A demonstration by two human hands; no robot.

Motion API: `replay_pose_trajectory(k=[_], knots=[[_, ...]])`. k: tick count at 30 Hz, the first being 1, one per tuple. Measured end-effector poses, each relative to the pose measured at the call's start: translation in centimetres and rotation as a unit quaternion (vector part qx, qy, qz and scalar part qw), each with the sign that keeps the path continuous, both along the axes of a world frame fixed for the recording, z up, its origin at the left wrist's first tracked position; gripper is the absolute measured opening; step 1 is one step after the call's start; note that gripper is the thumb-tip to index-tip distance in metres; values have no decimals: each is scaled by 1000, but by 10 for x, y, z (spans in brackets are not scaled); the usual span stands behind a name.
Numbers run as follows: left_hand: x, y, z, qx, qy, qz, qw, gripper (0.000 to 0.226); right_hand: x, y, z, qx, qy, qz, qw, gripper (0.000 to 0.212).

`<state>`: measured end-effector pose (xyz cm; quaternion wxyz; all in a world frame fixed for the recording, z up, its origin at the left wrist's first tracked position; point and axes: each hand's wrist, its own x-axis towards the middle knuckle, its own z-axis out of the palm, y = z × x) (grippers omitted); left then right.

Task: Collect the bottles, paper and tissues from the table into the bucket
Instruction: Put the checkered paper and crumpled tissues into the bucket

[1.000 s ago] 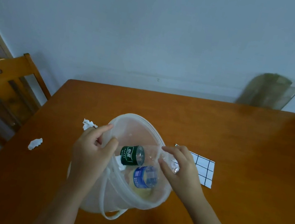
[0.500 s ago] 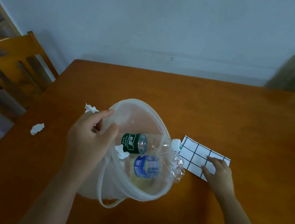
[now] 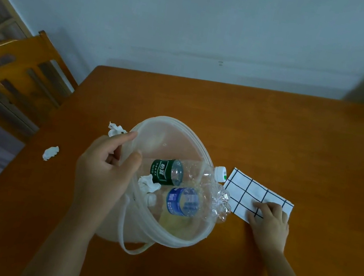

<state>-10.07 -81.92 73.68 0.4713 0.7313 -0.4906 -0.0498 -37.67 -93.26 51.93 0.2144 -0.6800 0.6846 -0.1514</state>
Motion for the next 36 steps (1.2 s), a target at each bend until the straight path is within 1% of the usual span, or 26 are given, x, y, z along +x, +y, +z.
replay_pose_trajectory(k=[5,12,17,21,25,28,31,34,36], knots=[[1,9,0,-1,8,5,1000,36,1,21,-1,-32,-19,-26,999,20],[6,35,2,-4,37,5,999,35,6,62,2,-10,-66,-45,997,10],[20,60,2,-11,62,12,998,34,19,91,15,7,-160,-65,985,8],[37,84,4,-17,75,20,997,31,39,104,46,-37,-225,-78,970,10],[61,108,8,-22,80,25,996,32,73,115,94,-102,-272,-60,955,16],[86,127,11,-27,80,29,996,30,104,128,131,-142,-281,-30,949,13],[116,152,16,-36,84,28,995,33,142,147,165,-166,-296,0,941,17],[145,174,17,-36,87,26,995,33,181,169,193,-190,-289,43,937,19],[165,187,16,-37,84,36,995,32,209,186,206,-190,-273,83,939,17]])
